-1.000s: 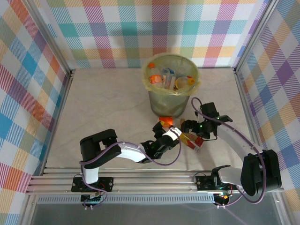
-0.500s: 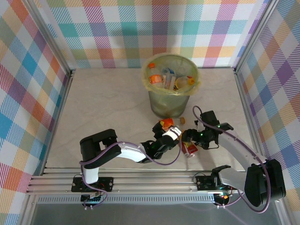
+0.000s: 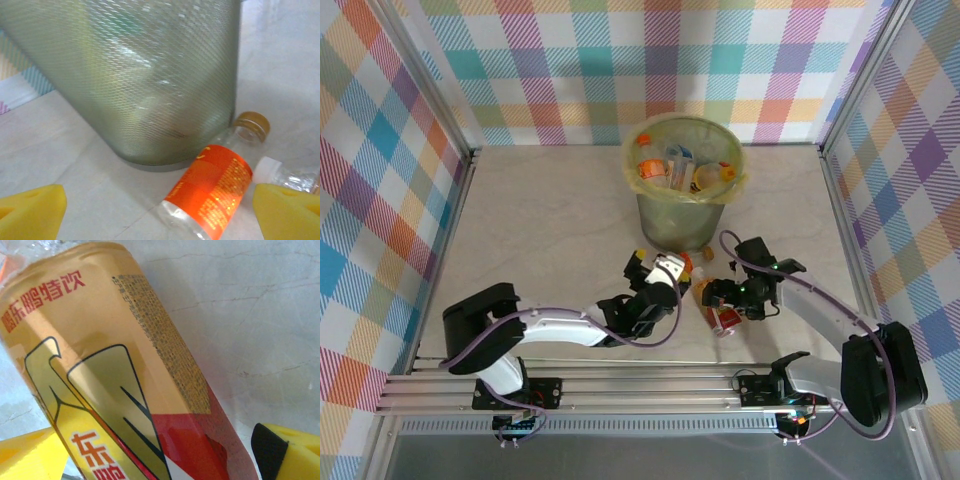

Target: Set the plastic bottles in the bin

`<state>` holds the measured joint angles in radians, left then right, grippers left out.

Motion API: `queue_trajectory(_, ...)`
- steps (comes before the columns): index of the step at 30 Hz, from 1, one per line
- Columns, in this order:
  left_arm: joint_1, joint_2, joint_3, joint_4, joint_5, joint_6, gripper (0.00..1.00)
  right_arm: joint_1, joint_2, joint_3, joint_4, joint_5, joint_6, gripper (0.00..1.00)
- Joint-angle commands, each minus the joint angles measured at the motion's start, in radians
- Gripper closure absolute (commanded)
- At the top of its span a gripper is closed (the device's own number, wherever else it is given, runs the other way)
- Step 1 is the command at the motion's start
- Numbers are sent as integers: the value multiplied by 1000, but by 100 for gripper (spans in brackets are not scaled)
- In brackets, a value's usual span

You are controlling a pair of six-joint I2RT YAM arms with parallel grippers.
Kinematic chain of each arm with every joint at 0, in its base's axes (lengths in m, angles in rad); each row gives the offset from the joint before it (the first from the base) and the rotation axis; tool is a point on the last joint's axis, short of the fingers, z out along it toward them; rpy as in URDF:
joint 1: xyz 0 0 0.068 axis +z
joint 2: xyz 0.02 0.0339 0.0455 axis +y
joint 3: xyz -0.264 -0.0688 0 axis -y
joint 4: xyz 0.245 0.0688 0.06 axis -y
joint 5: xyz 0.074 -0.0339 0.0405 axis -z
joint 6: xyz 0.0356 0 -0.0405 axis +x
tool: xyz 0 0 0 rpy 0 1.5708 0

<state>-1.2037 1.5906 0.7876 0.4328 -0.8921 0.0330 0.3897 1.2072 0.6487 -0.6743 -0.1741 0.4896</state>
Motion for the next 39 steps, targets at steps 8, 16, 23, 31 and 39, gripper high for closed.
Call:
queue_trajectory(8, 24, -116, -22, -332, -310, -351, 5, 61, 127, 94, 44, 113, -30, 0)
queue_trajectory(16, 43, -28, 215, -1596, -632, -1518, 0, 91, 223, 147, 82, 154, -50, 9)
queue_trajectory(23, 46, 169, 343, -2226, -818, -2129, 1, 98, 204, 153, 50, 176, -51, 40)
queue_trajectory(31, 98, 93, 335, -2228, -805, -2149, 7, 96, 41, 117, 7, 233, 39, 56)
queue_trajectory(39, 155, -14, 331, -2228, -795, -2128, 8, 97, -150, 186, -107, 327, 82, 59)
